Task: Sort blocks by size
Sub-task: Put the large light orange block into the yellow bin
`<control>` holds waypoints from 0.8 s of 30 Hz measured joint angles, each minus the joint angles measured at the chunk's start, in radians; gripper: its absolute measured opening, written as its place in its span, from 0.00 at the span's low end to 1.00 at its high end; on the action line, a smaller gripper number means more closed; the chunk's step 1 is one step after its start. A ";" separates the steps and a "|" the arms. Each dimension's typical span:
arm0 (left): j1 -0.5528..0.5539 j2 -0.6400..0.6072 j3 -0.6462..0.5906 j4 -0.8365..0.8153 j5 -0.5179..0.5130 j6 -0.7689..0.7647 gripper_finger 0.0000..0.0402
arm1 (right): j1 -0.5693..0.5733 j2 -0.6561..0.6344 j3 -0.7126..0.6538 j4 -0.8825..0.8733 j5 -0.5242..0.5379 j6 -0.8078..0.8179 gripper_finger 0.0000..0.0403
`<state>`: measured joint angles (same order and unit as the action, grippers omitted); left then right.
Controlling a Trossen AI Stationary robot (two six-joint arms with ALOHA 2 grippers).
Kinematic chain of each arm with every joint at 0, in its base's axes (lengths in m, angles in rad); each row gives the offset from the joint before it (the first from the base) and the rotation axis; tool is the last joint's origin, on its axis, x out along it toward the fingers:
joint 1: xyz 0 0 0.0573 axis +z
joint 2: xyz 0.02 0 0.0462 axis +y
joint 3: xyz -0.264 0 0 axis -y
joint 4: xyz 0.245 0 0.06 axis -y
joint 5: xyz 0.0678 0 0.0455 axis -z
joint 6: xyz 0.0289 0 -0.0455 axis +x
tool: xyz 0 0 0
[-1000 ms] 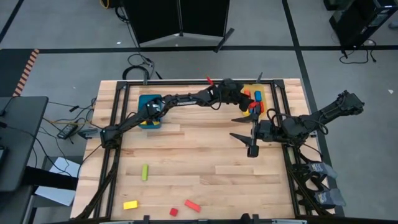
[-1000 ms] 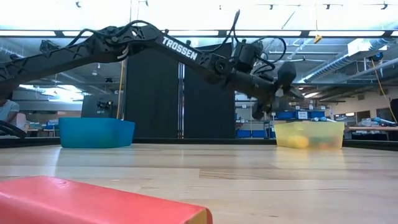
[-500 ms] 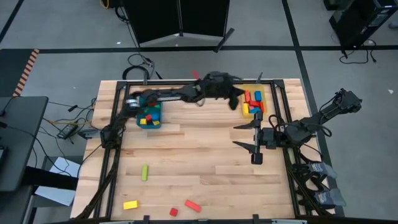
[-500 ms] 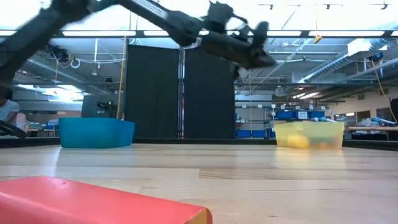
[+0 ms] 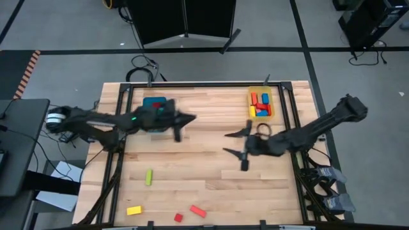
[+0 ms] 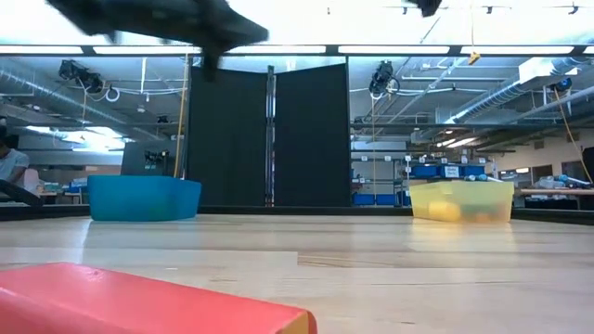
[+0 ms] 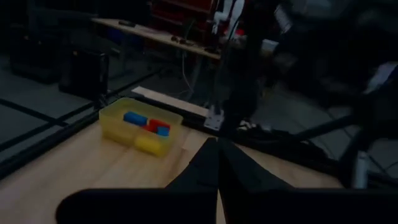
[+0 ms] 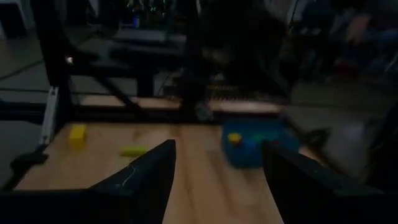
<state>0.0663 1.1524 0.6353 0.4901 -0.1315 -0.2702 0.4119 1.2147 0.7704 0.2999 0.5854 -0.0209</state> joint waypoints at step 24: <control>-0.403 -0.322 -0.196 -0.281 -0.227 -0.100 0.01 | 0.096 0.922 0.825 -0.482 -0.263 0.398 0.61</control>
<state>-0.3364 0.8303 0.4397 0.2088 -0.3588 -0.3699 0.5081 2.1371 1.5957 -0.1818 0.3222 0.3776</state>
